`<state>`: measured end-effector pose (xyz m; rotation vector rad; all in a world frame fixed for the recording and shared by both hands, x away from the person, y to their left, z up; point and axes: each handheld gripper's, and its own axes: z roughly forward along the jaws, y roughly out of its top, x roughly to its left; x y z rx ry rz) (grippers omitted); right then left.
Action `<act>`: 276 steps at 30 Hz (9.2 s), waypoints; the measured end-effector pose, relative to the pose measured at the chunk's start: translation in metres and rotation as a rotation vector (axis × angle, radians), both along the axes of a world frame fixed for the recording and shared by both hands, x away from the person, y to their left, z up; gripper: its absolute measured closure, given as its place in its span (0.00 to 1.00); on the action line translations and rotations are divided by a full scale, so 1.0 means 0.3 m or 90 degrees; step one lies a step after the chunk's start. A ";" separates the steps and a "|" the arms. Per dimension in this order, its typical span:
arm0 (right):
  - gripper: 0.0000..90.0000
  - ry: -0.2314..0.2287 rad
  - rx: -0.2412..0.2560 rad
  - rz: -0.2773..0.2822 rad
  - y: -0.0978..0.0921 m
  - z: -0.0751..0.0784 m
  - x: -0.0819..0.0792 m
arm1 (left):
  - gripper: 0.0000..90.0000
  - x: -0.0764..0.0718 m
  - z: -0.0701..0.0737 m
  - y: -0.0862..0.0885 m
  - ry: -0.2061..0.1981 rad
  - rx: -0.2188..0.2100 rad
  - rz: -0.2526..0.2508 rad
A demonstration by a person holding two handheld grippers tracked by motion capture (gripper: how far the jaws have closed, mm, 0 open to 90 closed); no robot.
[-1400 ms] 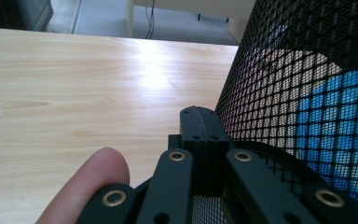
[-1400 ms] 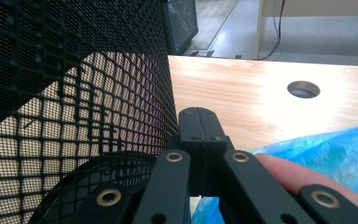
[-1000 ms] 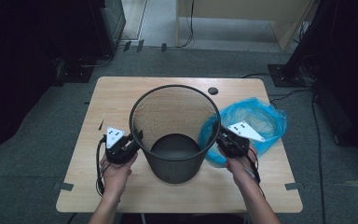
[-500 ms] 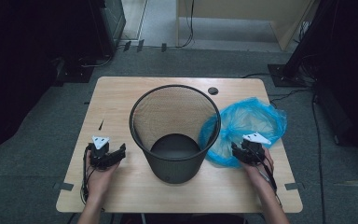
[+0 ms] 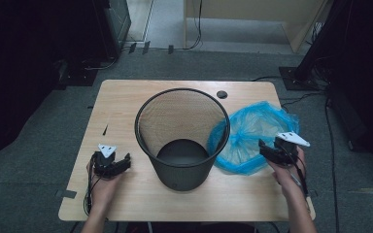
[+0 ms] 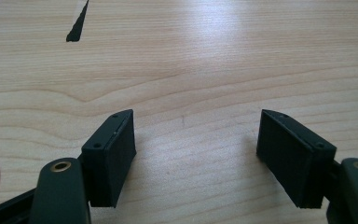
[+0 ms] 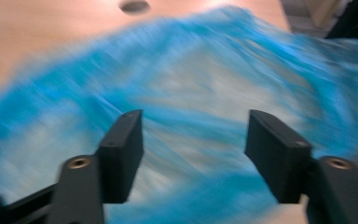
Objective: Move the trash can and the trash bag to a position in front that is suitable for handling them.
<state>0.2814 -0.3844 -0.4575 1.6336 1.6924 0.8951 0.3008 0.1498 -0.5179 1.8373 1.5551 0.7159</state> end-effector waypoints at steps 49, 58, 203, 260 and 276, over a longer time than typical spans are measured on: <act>0.46 0.119 -0.018 -0.066 0.048 -0.187 0.093 | 0.31 0.001 0.000 -0.002 0.002 -0.007 -0.007; 0.85 0.067 -0.007 0.107 0.067 -0.205 0.038 | 0.31 0.000 -0.001 -0.003 0.002 -0.008 -0.008; 0.91 -0.372 -0.014 0.349 0.612 0.706 -0.281 | 0.31 0.001 -0.001 -0.003 0.001 -0.009 -0.015; 0.38 -0.335 -0.034 0.365 0.679 0.563 -0.255 | 0.32 -0.079 0.195 0.055 -0.149 -0.106 0.012; 0.38 -0.337 -0.034 0.350 0.679 0.551 -0.257 | 0.32 -0.243 0.564 0.053 -0.379 -0.197 0.005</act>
